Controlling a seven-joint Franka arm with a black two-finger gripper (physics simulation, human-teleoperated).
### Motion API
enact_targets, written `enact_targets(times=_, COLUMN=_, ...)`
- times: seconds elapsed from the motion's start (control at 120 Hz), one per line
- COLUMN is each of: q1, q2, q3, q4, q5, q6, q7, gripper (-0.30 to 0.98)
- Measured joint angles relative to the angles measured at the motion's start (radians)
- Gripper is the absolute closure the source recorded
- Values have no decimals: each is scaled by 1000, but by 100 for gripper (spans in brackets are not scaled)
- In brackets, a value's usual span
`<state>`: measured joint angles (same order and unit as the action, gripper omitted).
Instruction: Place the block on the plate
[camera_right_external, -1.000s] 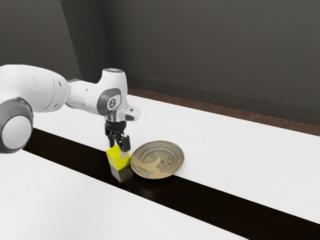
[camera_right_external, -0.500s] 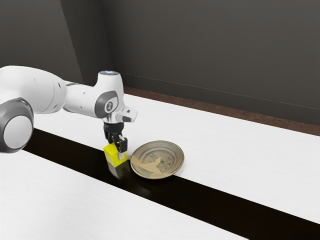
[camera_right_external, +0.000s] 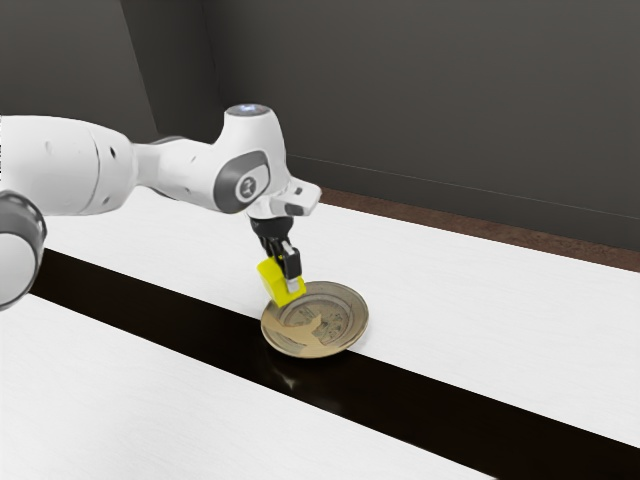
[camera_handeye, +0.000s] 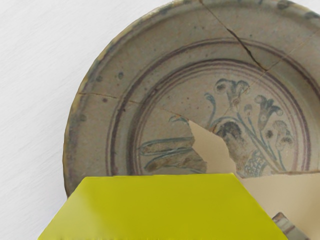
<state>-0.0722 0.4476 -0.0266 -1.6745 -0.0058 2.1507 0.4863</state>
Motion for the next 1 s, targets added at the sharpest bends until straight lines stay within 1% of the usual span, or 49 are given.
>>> enact_targets(times=0.117, q1=-26, q2=42, q3=-14, q4=37, q5=1, q6=13, q7=-1, gripper=29)
enact_targets(times=0.308, q1=-30, q2=131, q3=-19, q4=56, q5=1, q6=23, q7=-1, gripper=29)
enact_targets(times=0.508, q1=-29, q2=137, q3=-24, q4=69, q5=0, q6=23, q7=4, gripper=13)
enact_targets(times=0.675, q1=-34, q2=21, q3=-25, q4=56, q5=6, q6=0, q7=10, gripper=6)
enact_targets(times=0.858, q1=-60, q2=-134, q3=-24, q4=51, q5=9, q6=-98, q7=13, gripper=3)
enact_targets(times=1.0, q1=-64, q2=-187, q3=-24, q4=52, q5=10, q6=-159, q7=14, gripper=1)
